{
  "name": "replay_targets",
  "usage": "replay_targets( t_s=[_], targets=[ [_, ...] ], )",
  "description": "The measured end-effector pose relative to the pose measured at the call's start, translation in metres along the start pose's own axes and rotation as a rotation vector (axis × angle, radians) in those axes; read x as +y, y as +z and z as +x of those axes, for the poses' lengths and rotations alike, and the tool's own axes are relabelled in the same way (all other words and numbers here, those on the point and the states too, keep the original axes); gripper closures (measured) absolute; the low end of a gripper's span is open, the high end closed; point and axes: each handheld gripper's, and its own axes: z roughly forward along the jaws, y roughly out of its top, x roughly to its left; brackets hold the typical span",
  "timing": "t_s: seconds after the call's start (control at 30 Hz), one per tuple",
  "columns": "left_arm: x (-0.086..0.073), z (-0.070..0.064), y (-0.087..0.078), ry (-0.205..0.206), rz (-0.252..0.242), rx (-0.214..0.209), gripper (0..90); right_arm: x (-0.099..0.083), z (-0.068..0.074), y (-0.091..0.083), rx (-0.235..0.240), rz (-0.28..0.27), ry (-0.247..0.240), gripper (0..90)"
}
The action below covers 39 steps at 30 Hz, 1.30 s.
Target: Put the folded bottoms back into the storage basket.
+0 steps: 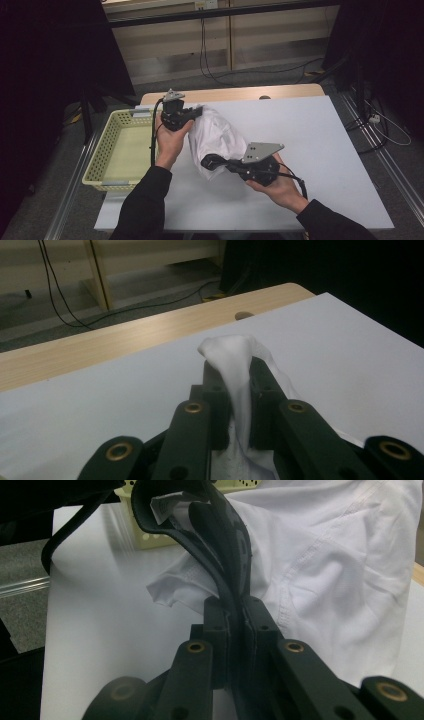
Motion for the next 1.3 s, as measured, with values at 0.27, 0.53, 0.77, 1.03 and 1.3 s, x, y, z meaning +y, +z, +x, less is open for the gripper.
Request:
replay_targets(
  t_s=[0.27,0.53,0.77,1.03,1.3],
  targets=[
    [0.005,0.004,-0.006,0.0,-0.007,0.013,81.6,0.011,0.003,0.001,0.011,-0.02,-0.018,82.6],
    [0.009,0.009,-0.013,-0.003,-0.014,0.025,81.6,0.018,0.003,0.005,0.017,-0.042,-0.015,82.6],
    [0.011,0.013,-0.017,0.0,-0.02,0.03,81.6,0.024,0.006,0.008,0.023,-0.056,-0.02,82.6],
    [0.014,0.018,-0.025,-0.003,-0.023,0.039,81.6,0.031,0.007,0.012,0.027,-0.066,-0.027,82.6],
    [0.015,0.025,-0.034,-0.008,-0.028,0.048,81.6,0.036,0.011,0.017,0.034,-0.079,-0.03,82.6]
  ],
)
